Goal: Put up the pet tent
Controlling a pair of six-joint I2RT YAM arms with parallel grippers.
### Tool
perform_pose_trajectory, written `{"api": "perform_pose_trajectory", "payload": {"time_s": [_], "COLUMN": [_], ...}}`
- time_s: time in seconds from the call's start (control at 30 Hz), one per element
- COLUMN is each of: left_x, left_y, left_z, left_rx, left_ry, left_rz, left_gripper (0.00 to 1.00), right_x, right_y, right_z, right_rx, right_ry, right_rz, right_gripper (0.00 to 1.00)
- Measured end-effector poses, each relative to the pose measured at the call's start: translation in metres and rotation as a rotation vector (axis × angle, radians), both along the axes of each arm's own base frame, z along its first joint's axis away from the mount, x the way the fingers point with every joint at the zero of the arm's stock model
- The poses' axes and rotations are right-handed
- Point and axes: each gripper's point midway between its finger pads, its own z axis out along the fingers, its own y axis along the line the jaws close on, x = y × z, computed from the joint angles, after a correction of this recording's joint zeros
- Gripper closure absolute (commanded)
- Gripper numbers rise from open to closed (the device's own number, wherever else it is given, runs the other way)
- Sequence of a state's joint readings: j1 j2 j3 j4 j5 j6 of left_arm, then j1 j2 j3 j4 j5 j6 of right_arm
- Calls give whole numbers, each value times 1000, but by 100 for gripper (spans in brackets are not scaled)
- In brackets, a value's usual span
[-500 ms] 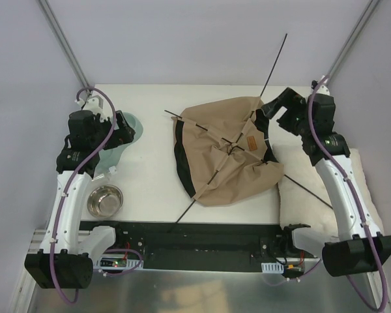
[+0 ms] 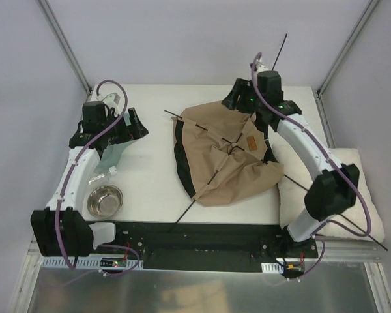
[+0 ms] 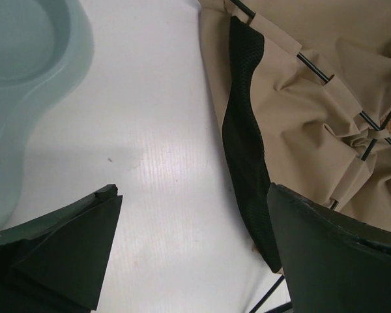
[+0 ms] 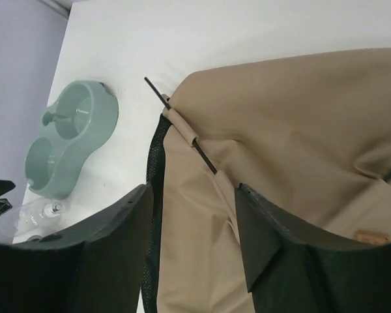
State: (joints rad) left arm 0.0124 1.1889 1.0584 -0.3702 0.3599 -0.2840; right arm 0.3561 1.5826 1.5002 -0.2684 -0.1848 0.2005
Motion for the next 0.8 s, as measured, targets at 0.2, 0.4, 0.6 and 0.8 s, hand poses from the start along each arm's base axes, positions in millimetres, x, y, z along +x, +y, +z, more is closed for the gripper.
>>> {"api": "perform_pose_trajectory", "payload": {"time_s": [0.2,0.4,0.6,0.8], "left_x": [32,59,68,73], "left_y": [-16,-20,-20,-21], "left_z": [-21,-26,-34,-46], "left_rx": [-85,-129,-159,-184], "left_ry": [69,88,119,161], "left_rz": [-57,-41,-12,13], "left_gripper": [4,5,5,8], "right_x": [27,40,54,66], "right_y": [67,121,144,149], "right_z": [-47,-101,-142,-160], "right_rx": [-76,-131,-160,-173], "right_ry": [30,67,97,110], "right_rz": [161,277,309,301], "right_gripper": [45,31,31,36]}}
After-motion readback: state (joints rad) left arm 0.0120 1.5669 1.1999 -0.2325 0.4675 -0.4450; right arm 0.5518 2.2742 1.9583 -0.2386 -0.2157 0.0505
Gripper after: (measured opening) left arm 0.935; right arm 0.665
